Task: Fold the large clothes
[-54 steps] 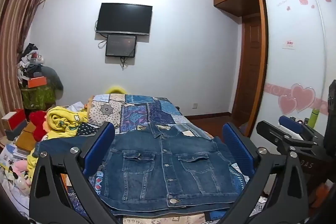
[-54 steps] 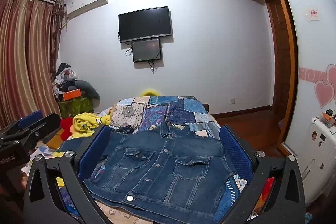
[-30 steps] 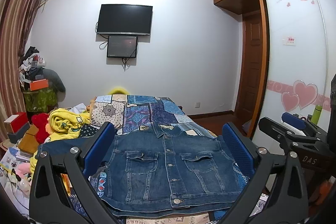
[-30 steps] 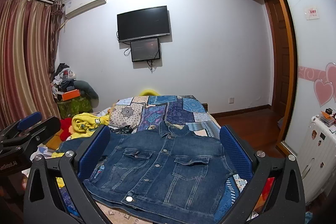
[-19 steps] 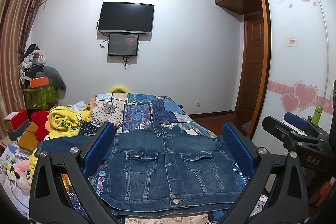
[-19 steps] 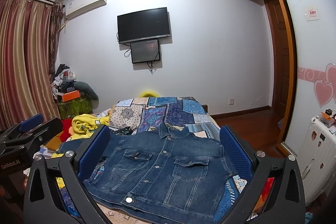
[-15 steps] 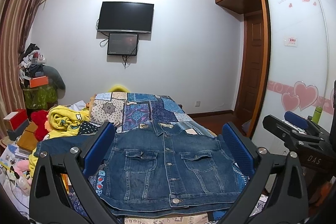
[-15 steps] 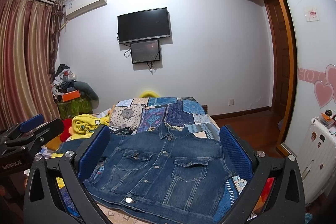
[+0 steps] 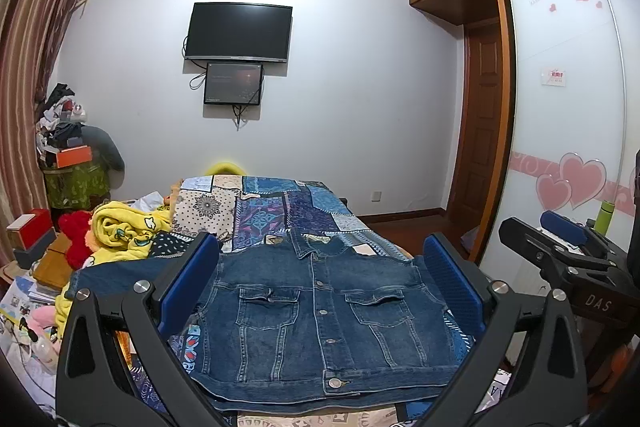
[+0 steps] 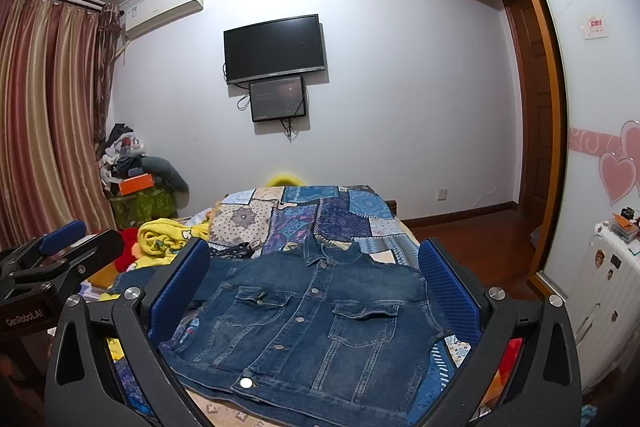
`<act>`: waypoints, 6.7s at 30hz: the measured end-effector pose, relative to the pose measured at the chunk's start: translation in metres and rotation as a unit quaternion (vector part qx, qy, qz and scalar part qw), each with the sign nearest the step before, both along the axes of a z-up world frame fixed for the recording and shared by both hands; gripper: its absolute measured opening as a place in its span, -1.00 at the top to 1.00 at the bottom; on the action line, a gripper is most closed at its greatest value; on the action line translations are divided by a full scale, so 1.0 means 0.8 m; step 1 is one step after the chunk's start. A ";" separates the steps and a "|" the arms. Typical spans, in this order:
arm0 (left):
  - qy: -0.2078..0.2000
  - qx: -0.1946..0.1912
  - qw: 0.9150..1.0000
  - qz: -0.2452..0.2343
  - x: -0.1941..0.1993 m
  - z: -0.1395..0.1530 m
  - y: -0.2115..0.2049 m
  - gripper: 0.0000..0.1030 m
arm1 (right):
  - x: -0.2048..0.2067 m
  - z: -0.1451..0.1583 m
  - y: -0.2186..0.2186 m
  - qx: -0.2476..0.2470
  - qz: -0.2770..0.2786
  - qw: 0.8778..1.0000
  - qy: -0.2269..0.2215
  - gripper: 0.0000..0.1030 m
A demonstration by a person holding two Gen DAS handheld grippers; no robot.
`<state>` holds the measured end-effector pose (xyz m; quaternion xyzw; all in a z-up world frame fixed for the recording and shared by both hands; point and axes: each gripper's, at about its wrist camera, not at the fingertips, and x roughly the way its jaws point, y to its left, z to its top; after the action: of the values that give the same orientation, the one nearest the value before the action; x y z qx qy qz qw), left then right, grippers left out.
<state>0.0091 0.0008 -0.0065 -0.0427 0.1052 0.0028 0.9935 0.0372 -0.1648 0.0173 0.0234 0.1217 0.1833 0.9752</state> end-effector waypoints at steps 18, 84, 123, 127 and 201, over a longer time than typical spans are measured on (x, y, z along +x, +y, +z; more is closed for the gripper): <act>0.004 0.000 1.000 0.000 0.004 -0.003 0.000 -1.00 | 0.001 -0.002 0.004 0.003 0.002 1.000 0.005 -1.00; 0.337 -0.256 0.890 0.169 0.272 -0.356 0.480 -0.79 | 0.320 -0.218 0.149 -0.255 0.019 0.921 0.294 -1.00; 0.201 -0.015 0.979 0.032 0.412 -0.154 0.271 0.83 | 0.293 -0.181 0.113 -0.197 0.033 0.933 0.300 -1.00; 0.241 0.022 0.969 -0.044 0.441 -0.189 0.175 0.83 | 0.286 -0.173 0.097 -0.199 0.027 0.935 0.291 -1.00; 0.302 -0.016 0.931 -0.204 0.520 -0.168 -0.132 0.88 | 0.254 -0.142 -0.095 -0.145 -0.085 0.950 0.265 -1.00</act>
<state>0.4248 -0.1052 -0.1408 -0.0335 0.4066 -0.1887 0.8933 0.2406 -0.2404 -0.0963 -0.0602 0.3986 0.0678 0.9126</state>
